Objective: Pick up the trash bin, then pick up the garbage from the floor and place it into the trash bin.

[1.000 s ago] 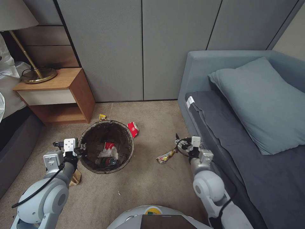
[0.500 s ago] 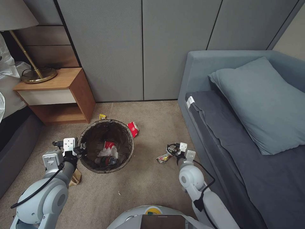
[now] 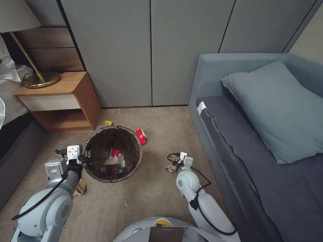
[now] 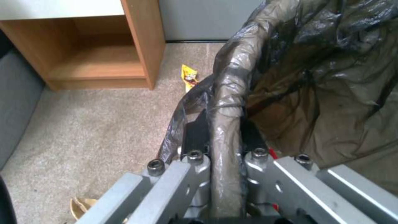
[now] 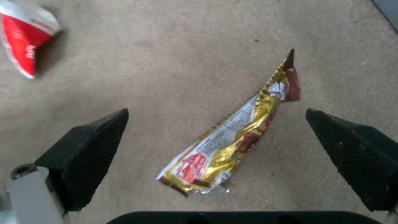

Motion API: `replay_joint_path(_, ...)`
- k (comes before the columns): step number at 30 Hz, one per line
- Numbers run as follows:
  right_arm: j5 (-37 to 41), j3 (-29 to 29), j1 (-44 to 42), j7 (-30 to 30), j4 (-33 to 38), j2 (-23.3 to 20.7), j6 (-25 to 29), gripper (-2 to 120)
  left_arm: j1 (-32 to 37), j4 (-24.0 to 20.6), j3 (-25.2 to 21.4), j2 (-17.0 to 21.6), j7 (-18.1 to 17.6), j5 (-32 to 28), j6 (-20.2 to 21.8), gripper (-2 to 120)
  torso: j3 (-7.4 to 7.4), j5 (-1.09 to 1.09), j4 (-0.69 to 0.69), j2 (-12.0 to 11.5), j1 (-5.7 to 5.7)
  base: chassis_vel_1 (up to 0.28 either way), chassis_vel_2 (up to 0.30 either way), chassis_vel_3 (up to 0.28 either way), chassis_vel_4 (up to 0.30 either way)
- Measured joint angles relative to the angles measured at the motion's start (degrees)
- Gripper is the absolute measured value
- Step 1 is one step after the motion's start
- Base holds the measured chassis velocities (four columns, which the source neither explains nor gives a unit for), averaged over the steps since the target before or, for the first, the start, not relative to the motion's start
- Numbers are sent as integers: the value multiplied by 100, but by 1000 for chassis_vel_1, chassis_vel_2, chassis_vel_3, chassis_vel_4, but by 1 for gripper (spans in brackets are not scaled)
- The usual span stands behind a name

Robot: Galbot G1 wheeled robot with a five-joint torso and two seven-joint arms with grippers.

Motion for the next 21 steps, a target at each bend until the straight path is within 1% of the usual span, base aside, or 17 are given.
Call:
replay_joint_path(8,-29,-62,331,207,-726,179,85,100,4,-1,16,-61,4,48,-2,3,0,0,0,0,0,0,0,0,0)
replay_joint_path(21,-302,-141,888,128,-1757,503,305,100,-43,44,21,-37,10,50,-10,3,0,0,0,0,0,0,0,0,0)
